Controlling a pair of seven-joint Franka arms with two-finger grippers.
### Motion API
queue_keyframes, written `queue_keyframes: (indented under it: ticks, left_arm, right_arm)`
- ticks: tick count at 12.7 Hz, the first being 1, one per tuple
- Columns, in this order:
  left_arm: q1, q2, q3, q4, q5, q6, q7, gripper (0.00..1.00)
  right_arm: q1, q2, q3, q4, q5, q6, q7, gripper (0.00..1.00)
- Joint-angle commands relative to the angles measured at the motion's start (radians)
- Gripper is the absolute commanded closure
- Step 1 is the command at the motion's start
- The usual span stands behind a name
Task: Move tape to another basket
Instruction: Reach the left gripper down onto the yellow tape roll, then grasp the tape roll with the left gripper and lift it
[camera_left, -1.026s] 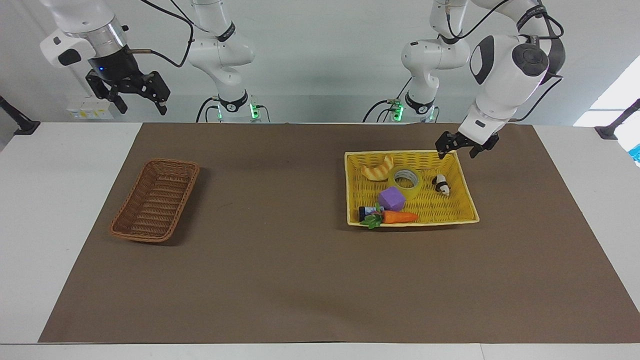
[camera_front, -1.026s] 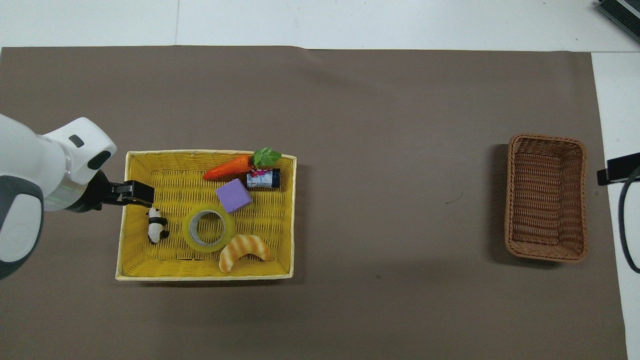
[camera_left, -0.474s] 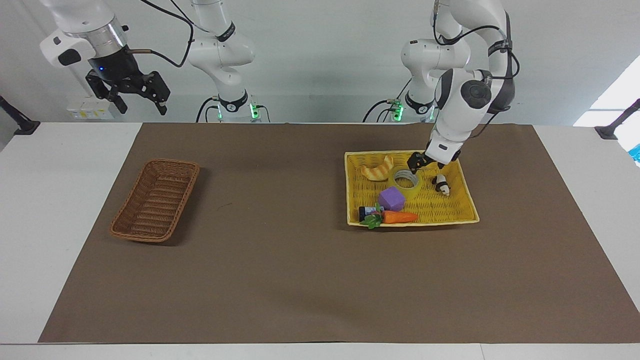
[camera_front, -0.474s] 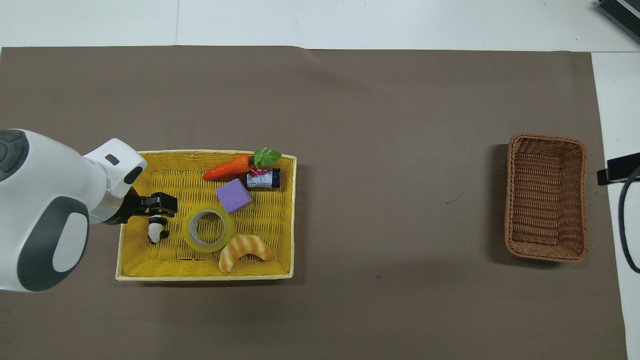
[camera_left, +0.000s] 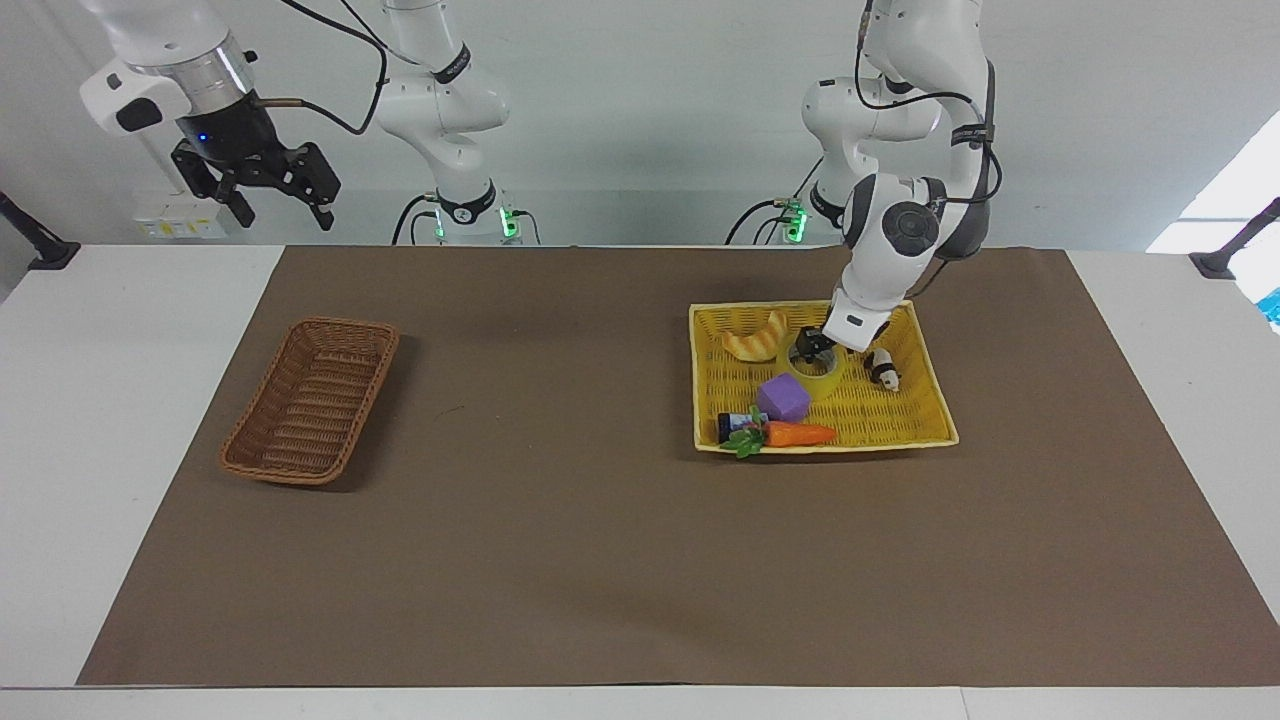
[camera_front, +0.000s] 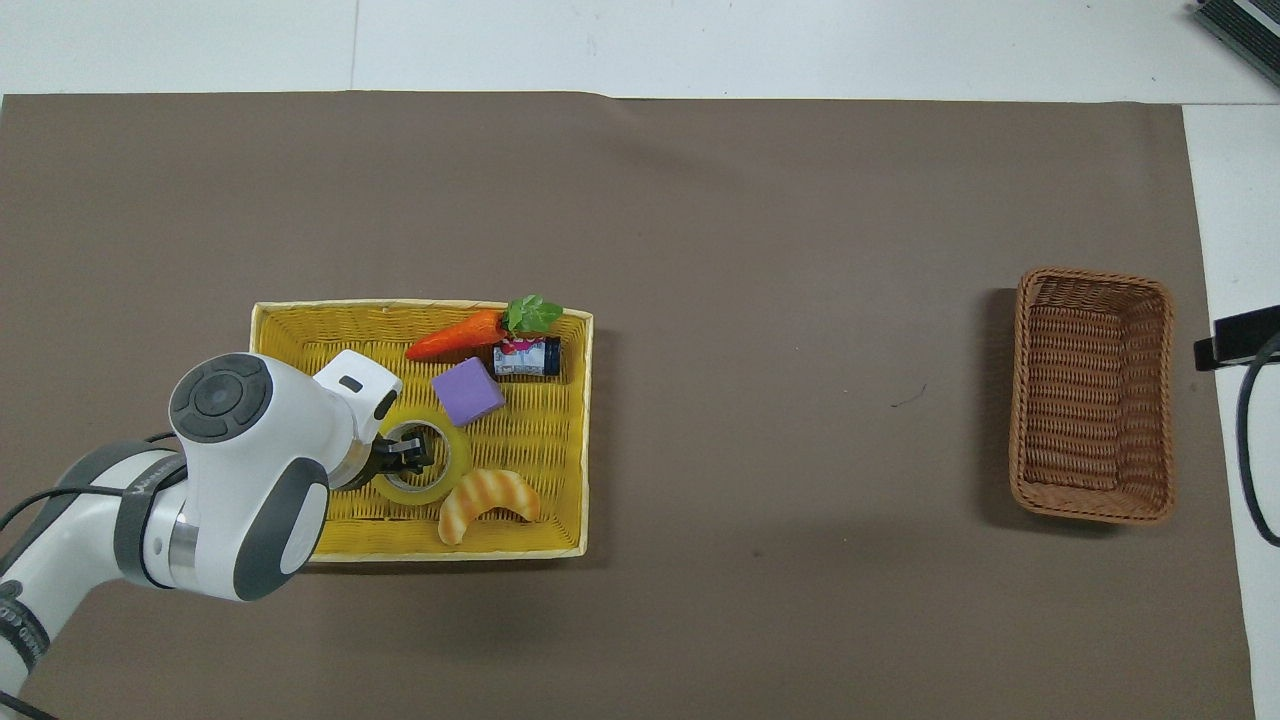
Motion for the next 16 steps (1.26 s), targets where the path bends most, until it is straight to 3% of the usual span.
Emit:
queue_keyframes:
  ticks: [1,2,3,5,9,14,16]
  left_arm:
    - [-0.022,-0.013,0.016,-0.02,-0.006,0.019,-0.004,0.77]
    - [-0.022,-0.01,0.016,-0.014,-0.006,0.012,0.01,0.93]
    - [-0.022,-0.004,0.017,0.004,-0.006,-0.005,0.026,1.0]
    - [-0.022,0.03,0.017,0.099,-0.005,-0.106,0.036,1.0]
    - [0.0,0.023,0.025,0.268,-0.005,-0.316,0.04,1.0]
    - [0.091,0.016,0.03,0.482,-0.012,-0.534,0.088,1.0]
    - [0.145,0.015,0.03,0.5,-0.057,-0.567,0.193,1.0]
  right_arm:
    - [-0.005,-0.008,0.003,-0.007,0.007,-0.013,0.008,0.0]
    - [-0.005,-0.008,0.003,-0.007,0.007,-0.013,0.008,0.0]
    - [-0.005,-0.008,0.003,-0.007,0.009,-0.013,0.008,0.0]
    - [-0.005,-0.008,0.003,-0.007,0.009,-0.013,0.008,0.0]
    - [-0.004,-0.023,0.003,-0.031,0.047,-0.013,0.002,0.0]
    - [0.001,-0.1,0.006,-0.155,0.326,-0.01,0.046,0.0]
    - [0.015,-0.1,0.012,-0.182,0.445,-0.007,0.11,0.0]
